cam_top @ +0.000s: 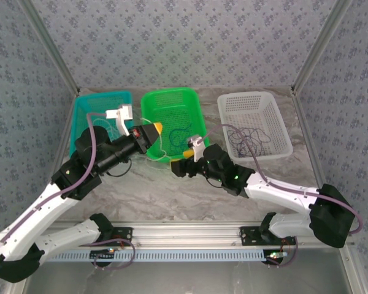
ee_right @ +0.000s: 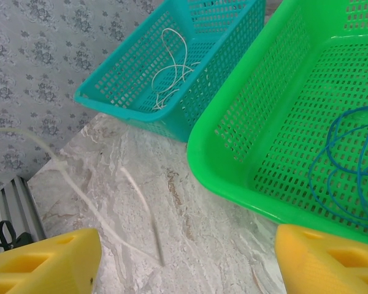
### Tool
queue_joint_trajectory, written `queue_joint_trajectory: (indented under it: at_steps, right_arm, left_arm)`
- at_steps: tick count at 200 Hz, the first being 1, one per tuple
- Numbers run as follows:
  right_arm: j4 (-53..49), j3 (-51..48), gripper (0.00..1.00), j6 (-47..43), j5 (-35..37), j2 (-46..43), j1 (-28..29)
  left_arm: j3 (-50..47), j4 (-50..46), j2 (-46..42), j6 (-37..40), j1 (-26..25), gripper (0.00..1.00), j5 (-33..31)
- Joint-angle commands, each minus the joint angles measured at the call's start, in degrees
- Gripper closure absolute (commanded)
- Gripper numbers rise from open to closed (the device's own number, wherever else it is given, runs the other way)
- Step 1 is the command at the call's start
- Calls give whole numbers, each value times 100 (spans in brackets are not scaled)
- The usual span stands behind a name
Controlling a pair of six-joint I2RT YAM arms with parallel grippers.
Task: Untangle the cables
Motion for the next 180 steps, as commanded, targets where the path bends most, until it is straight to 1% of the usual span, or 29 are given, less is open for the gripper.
queue_joint_trajectory:
  at_steps: [1,62,93,133,143,153,158,180]
  right_arm:
    - [-77,130,23,-10,-132,77,47]
    - [171,446,23,-149,-86,600,-58]
    - [203,889,24,-247,-489,1075,-76]
    - [198,1192,27,-316,-1096,1481,-77]
    - [158,1248,30,-322,-1162,1564,-76]
    - [86,1294,36,-311,-1158,1623,-77]
    - [82,1303,41,-301,-1158,1643,-84]
    - [88,1264,68,-196,-864,1634,-92]
  left_arm:
    - [224,132,25,89,-26,100,77]
    - [293,273,148,21,-36,100,253]
    - [310,299,153,20,-39,100,263]
    - [268,290,118,50,-31,100,202]
    - [274,282,109,63,-29,100,185]
    - [281,282,101,76,-28,100,183]
    - [289,290,93,76,-31,100,175]
    - [309,217,35,126,-29,100,120]
